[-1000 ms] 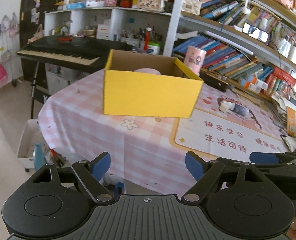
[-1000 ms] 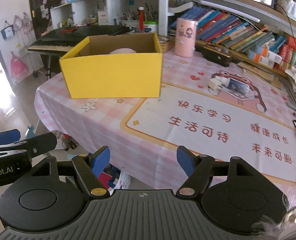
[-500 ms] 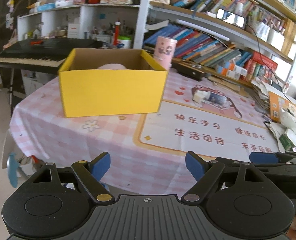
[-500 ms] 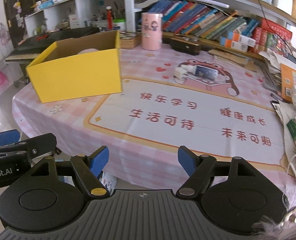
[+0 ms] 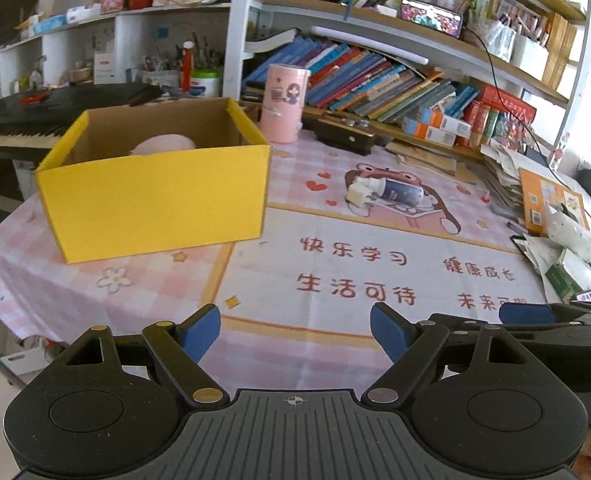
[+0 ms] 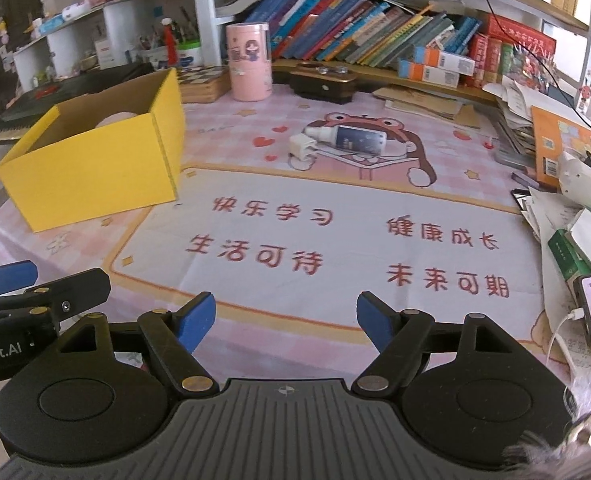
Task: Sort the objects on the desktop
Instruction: 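Lift both open tools out of the yellow box and back away, then move the left tool toward the white charger plug while the right tool approaches the spray bottle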
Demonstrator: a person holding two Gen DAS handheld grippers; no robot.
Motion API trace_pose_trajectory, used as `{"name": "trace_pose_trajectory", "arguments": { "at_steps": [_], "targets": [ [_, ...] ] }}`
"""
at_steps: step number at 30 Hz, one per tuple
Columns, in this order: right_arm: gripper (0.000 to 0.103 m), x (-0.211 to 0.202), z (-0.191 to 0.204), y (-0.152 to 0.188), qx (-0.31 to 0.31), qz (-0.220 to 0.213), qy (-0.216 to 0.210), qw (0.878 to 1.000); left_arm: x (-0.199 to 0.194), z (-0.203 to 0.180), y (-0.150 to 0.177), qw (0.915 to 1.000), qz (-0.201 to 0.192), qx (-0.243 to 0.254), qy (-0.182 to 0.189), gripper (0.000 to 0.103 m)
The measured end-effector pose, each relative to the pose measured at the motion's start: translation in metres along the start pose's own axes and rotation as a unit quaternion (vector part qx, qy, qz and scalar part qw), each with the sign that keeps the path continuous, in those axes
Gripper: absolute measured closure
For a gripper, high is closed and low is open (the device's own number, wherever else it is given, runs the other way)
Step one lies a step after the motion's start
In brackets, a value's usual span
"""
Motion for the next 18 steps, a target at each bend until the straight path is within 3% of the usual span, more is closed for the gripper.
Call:
{"name": "trace_pose_trajectory", "arguments": {
  "at_steps": [18],
  "targets": [
    [0.026, 0.043, -0.081, -0.042, 0.002, 0.002, -0.007, 1.000, 0.063, -0.065, -0.029, 0.9999, 0.007, -0.003, -0.013, 0.019]
  ]
}}
Point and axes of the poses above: each gripper's, at about its wrist camera, not at the fingertips, and x roughly the way its jaws point, z to its left, y to its underside, the point moved 9 cm from there along x, roughly the way its jaws point, and after that the axes turned 5 degrees about -x, right-handed, at the moved point
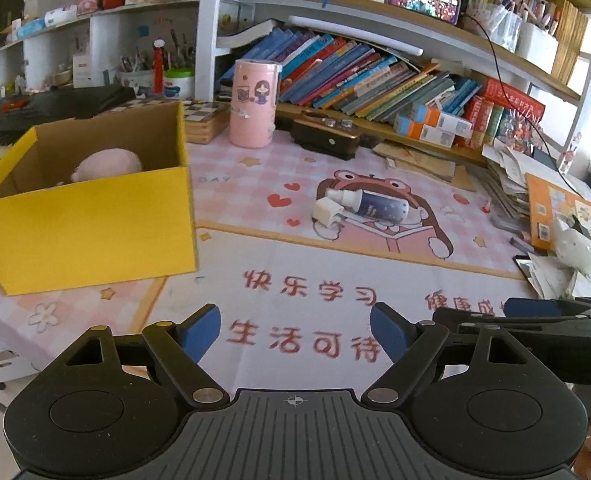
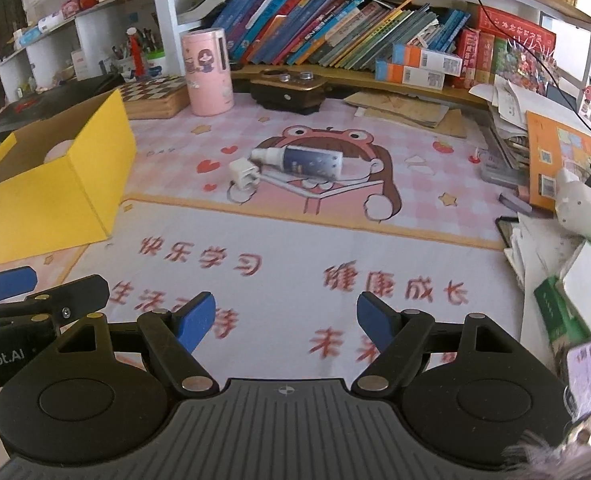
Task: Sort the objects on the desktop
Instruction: 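Move the left tool toward the white charger plug while the right tool approaches the spray bottle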
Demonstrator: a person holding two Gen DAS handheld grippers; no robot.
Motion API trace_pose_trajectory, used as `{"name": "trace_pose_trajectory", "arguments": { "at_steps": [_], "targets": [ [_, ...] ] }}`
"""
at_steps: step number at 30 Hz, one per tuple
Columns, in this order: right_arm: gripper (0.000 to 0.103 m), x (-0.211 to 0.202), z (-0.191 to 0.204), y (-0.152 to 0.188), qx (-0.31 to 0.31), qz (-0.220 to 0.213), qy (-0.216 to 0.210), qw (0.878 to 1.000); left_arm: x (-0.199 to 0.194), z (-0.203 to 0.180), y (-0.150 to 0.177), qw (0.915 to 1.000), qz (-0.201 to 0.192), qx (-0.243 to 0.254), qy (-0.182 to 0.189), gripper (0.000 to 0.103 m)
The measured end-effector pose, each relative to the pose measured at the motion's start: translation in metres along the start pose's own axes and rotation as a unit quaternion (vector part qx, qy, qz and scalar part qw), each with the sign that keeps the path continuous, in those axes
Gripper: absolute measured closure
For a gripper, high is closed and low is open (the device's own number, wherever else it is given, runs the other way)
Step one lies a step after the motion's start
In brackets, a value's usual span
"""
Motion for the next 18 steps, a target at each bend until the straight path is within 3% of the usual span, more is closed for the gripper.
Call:
{"name": "trace_pose_trajectory", "arguments": {
  "at_steps": [18],
  "targets": [
    [0.026, 0.056, -0.080, -0.046, -0.001, -0.002, -0.022, 1.000, 0.064, -0.050, -0.034, 0.9987, -0.008, 0.004, -0.050, 0.019]
  ]
}}
Point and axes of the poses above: each gripper's, at about its wrist camera, not at the fingertips, and x roughly the way its jaws point, z to its left, y to its underside, the point moved 9 cm from there along x, roughly the way its jaws point, and after that the axes turned 5 degrees about -x, right-handed, at the moved point
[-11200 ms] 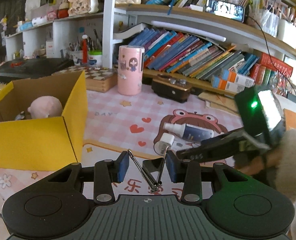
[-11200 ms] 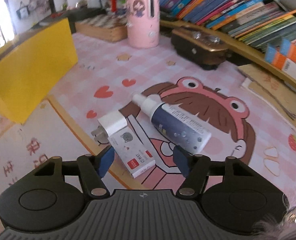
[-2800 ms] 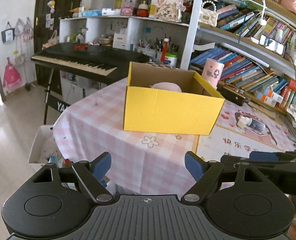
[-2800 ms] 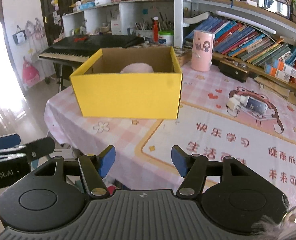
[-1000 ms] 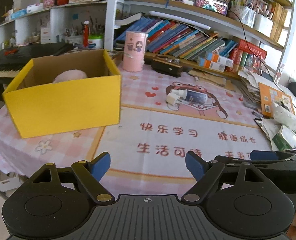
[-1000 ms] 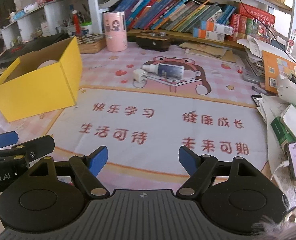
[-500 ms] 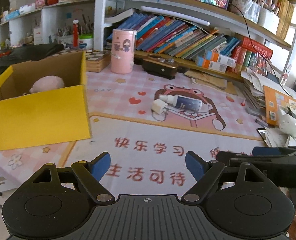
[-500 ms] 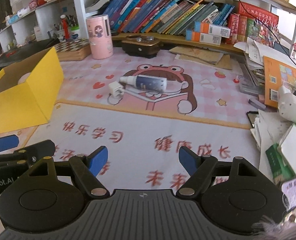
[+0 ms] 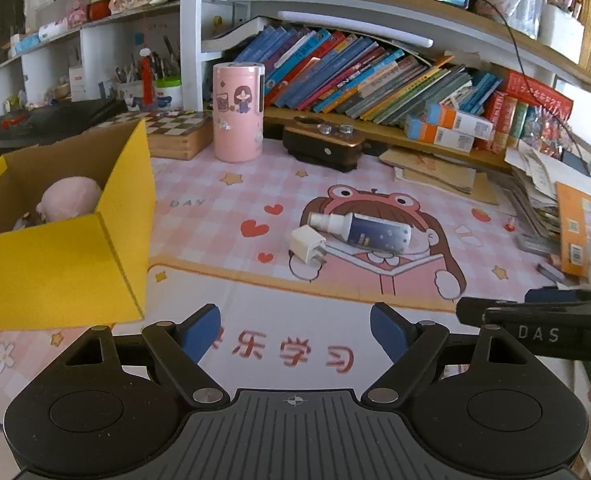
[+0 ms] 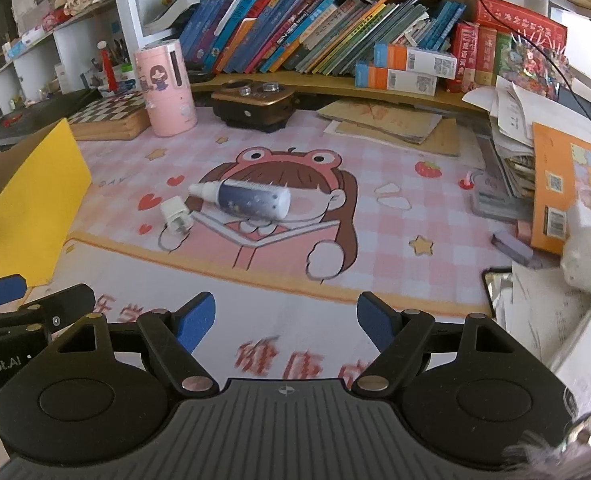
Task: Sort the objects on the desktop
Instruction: 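Move the left tool toward the white charger plug while the right tool approaches the spray bottle, then close the left tool on the white charger plug while the right tool grasps the spray bottle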
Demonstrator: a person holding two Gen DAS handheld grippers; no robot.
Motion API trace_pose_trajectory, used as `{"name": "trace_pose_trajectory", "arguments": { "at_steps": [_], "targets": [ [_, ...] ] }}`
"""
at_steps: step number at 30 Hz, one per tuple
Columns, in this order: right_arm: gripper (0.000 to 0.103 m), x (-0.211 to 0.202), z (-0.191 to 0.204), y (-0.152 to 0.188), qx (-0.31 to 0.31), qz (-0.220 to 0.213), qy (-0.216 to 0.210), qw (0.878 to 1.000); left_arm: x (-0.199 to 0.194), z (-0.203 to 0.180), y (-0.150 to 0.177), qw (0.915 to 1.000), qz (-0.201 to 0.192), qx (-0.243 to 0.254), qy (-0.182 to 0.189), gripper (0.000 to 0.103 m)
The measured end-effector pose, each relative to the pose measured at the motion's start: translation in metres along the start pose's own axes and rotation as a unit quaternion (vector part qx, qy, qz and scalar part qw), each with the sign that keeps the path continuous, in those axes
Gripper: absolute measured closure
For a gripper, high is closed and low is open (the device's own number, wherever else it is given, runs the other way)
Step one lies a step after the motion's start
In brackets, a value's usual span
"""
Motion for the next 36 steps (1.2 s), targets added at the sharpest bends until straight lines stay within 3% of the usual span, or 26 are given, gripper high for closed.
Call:
{"name": "trace_pose_trajectory", "arguments": {
  "at_steps": [14, 26, 29, 31, 36],
  "targets": [
    [0.026, 0.060, -0.023, -0.046, -0.048, -0.010, 0.006, 0.999, 0.067, -0.015, -0.019, 0.9996, 0.005, 0.011, -0.024, 0.019],
    [0.026, 0.073, -0.040, -0.065, -0.037, -0.017, 0.020, 0.999, 0.132, -0.025, -0.028, 0.9988, 0.007, 0.007, -0.048, 0.023],
    [0.026, 0.076, -0.039, -0.065, -0.041, -0.014, 0.019, 0.999, 0.142, -0.026, -0.028, 0.9985, 0.009, 0.006, -0.053, 0.035],
    [0.026, 0.078, -0.037, -0.066, -0.047, -0.014, 0.017, 0.999, 0.150, -0.027, -0.027, 0.9988, 0.017, 0.004, -0.047, 0.049],
    [0.026, 0.087, -0.031, -0.069, -0.065, -0.017, 0.009, 0.998, 0.155, -0.027, -0.029, 0.9986, 0.008, 0.013, -0.050, 0.065]
  ]
}}
Point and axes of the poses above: each gripper's, at about its wrist camera, not at the fingertips, and x roughly the way its jaws point, z to its left, y to its underside, the point moved 9 cm from there along x, roughly the way its jaws point, and after that the axes turned 5 degrees about -x, right-handed, at the moved point
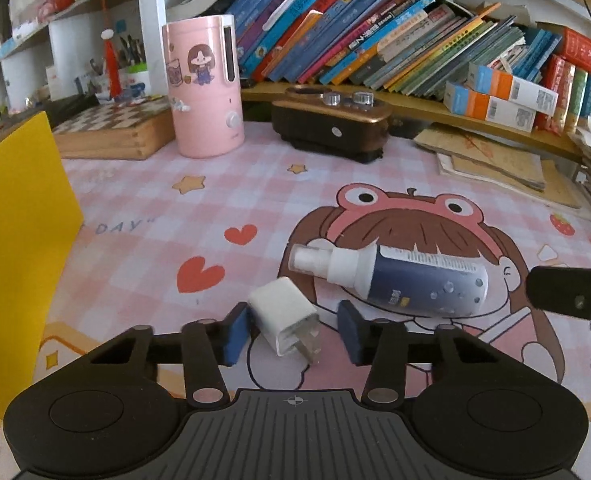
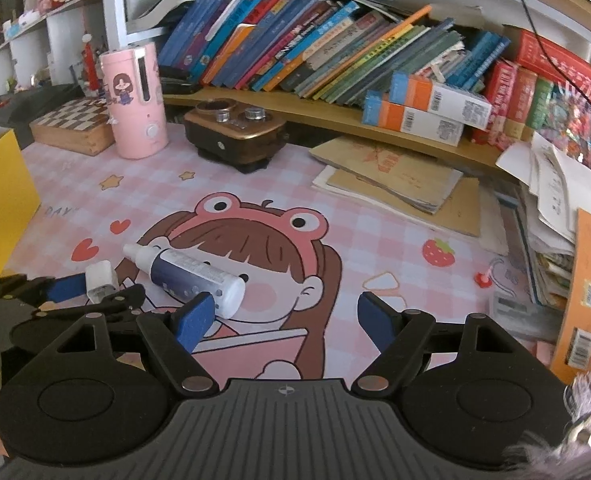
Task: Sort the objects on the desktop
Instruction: 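Close the left tool on the white charger plug while the right tool grasps the spray bottle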
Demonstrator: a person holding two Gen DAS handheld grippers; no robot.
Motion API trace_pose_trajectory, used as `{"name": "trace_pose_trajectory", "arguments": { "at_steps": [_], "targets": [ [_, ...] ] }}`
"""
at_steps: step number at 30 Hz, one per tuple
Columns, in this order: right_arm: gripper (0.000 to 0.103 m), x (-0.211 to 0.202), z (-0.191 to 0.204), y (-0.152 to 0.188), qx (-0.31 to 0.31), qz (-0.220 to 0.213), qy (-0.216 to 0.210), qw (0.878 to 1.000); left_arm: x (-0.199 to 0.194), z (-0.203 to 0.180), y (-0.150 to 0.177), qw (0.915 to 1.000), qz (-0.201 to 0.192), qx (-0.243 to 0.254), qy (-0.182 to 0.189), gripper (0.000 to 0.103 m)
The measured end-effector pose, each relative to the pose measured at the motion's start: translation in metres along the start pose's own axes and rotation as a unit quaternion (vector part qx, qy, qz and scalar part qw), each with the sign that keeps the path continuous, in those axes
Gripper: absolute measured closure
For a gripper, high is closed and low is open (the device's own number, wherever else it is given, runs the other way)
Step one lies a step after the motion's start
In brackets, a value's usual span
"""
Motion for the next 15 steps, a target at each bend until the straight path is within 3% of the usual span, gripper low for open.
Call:
{"name": "trace_pose_trajectory", "arguments": {
  "at_steps": [1, 8, 15],
  "targets": [
    [0.026, 0.002, 0.002, -0.001, -0.003, 0.000, -0.005, 1.000, 0.000, 0.001, -0.001, 1.0000, -0.001, 0.001, 0.000, 0.071],
    [0.024, 0.021, 0.019, -0.008, -0.046, -0.002, -0.046, 0.998, -0.007, 0.016, -0.003, 1.0000, 0.003, -0.006, -0.004, 0.071],
    [0.023, 0.050, 0.047, -0.010, -0.129, 0.014, -0.092, 0.987, -0.059, 0.041, -0.010, 0.9985, -0.023, -0.045, 0.020, 0.071]
  ]
}}
Point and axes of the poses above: each gripper's, at about its wrist camera, not at the fingertips, and x roughly the way its jaws point, z to its left, y to its underside, the point moved 9 cm from there along x, roughly the way its jaws point, and after that the axes turned 5 degrees about -x, right-handed, at the moved point
